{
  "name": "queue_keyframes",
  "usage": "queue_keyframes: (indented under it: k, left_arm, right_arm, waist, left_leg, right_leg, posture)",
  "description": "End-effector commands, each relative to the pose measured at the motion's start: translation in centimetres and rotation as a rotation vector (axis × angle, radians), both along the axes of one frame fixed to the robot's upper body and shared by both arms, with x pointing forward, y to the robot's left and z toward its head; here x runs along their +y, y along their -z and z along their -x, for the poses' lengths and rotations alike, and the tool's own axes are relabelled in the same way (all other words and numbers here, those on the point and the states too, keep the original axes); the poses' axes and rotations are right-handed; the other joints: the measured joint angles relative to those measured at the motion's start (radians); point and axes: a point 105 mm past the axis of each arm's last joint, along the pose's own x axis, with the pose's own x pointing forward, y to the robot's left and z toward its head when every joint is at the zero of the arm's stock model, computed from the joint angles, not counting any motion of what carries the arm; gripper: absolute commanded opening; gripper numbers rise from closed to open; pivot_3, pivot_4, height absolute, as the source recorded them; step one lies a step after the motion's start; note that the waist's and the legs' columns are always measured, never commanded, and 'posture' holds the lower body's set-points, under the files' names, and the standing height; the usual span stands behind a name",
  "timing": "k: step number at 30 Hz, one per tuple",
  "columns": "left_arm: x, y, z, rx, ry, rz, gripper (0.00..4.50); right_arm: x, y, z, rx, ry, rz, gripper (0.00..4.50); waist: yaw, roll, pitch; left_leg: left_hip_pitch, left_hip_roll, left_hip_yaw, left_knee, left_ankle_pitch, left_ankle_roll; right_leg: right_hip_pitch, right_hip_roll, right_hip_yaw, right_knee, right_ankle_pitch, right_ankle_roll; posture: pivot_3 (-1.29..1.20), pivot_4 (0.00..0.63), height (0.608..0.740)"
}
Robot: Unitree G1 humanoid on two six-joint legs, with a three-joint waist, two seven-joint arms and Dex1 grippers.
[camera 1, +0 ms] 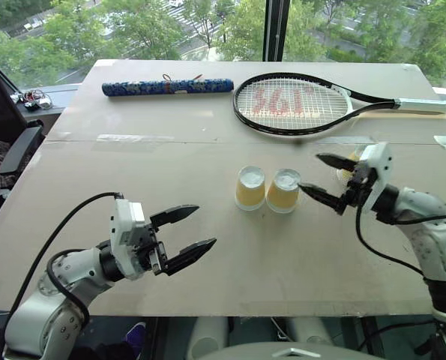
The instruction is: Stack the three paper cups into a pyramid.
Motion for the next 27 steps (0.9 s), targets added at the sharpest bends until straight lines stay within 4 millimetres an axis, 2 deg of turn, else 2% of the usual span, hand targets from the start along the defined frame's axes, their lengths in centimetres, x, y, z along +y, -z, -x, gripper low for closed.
queue_keyframes:
  k: [1, 4, 7, 15, 25, 27]
  left_arm:
    - [-0.6, -1.2, 0.2, -0.057, 0.032, 0.011, 4.5]
    - [-0.9, -1.6, 0.0, -0.071, 0.043, 0.02, 4.5]
    - [-1.2, -2.0, 0.0, -0.083, 0.06, 0.029, 4.5]
    - [-1.9, -3.2, 0.4, -0.136, 0.108, 0.04, 4.5]
    - [-1.7, -4.1, 0.6, -0.159, 0.099, 0.06, 4.5]
    - [-1.6, -4.1, 0.6, -0.157, 0.094, 0.061, 4.5]
  right_arm:
    - [-2.5, -2.1, -1.4, -0.064, 0.157, -0.002, 4.41]
    - [-5.5, -2.3, -3.5, -0.12, 0.393, 0.057, 4.41]
    - [-7.1, -1.1, -4.5, -0.098, 0.516, 0.106, 4.41]
    - [-8.8, 0.7, -5.3, -0.013, 0.653, 0.101, 4.41]
    - [-9.9, 2.5, -5.5, 0.13, 0.704, 0.007, 4.41]
    - [-10.1, 2.8, -5.6, 0.137, 0.707, 0.002, 3.89]
  waist:
    - [0.0, 0.0, 0.0]
    - [0.0, 0.0, 0.0]
    - [0.0, 0.0, 0.0]
    - [-0.002, 0.0, 0.0]
    - [-0.002, 0.0, 0.0]
    - [-0.002, 0.0, 0.0]
  left_leg:
    - [0.0, 0.0, 0.0, 0.0, 0.0, 0.0]
    - [0.0, 0.0, 0.0, 0.0, 0.0, 0.0]
    - [0.0, 0.0, 0.001, 0.0, 0.002, -0.003]
    - [0.0, 0.0, 0.002, 0.0, 0.002, -0.004]
    - [-0.001, 0.0, 0.002, 0.0, 0.002, -0.004]
    - [0.0, 0.0, 0.002, 0.0, 0.002, -0.004]
  right_leg:
    - [0.0, 0.0, 0.0, 0.0, 0.0, 0.0]
    - [0.0, 0.0, 0.0, 0.0, 0.0, 0.0]
    - [0.0, 0.0, 0.001, 0.0, 0.0, 0.0]
    - [-0.001, 0.0, 0.001, 0.0, 0.0, 0.0]
    - [0.0, 0.0, 0.001, 0.0, 0.0, 0.0]
    - [0.0, 0.0, 0.001, 0.0, 0.0, 0.0]
  posture:
    - [0.0, 0.15, 0.74]
    - [0.0, 0.15, 0.74]
    - [0.0, 0.15, 0.74]
    - [0.0, 0.15, 0.74]
    - [0.0, 0.15, 0.74]
    - [0.0, 0.15, 0.74]
